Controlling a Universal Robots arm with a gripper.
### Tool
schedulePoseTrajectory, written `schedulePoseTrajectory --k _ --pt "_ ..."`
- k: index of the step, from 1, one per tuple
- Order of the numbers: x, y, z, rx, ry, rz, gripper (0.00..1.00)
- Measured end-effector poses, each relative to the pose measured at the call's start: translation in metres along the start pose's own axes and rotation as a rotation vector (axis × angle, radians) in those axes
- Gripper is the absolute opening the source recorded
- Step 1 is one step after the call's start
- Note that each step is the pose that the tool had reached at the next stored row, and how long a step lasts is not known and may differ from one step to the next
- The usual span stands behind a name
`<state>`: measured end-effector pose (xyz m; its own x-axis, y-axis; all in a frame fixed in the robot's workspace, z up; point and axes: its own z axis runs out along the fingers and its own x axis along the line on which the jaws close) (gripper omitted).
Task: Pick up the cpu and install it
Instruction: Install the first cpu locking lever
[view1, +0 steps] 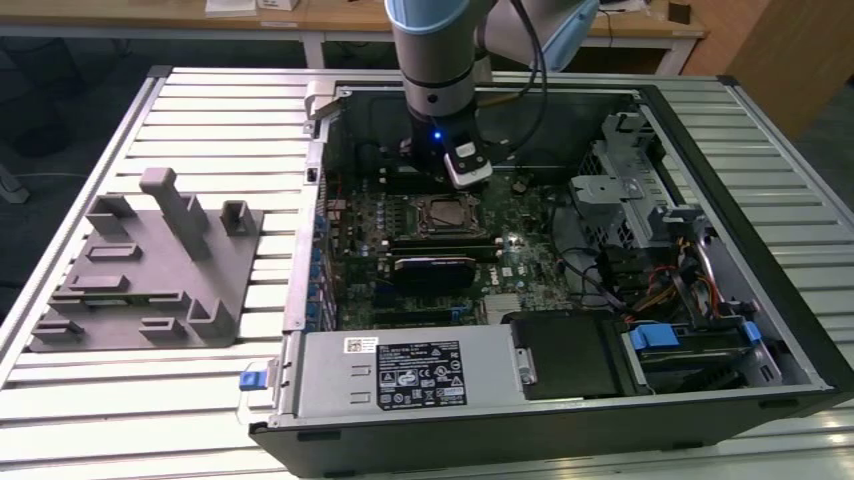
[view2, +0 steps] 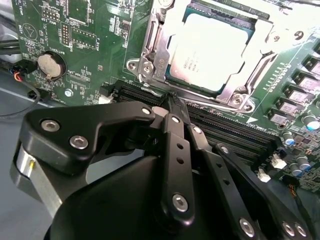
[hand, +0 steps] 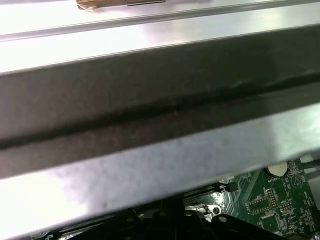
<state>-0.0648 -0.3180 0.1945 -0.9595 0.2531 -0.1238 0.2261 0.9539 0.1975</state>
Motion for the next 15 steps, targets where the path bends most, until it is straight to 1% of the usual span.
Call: schedulePoseTrajectory --k 9,15 --pt "0.0001 -0.0002 0.0008 0.0000 -0.0009 0.000 0.11" --pt "-0.0006 0.0010 -0.0047 -0.0002 -0.0009 0.000 0.11"
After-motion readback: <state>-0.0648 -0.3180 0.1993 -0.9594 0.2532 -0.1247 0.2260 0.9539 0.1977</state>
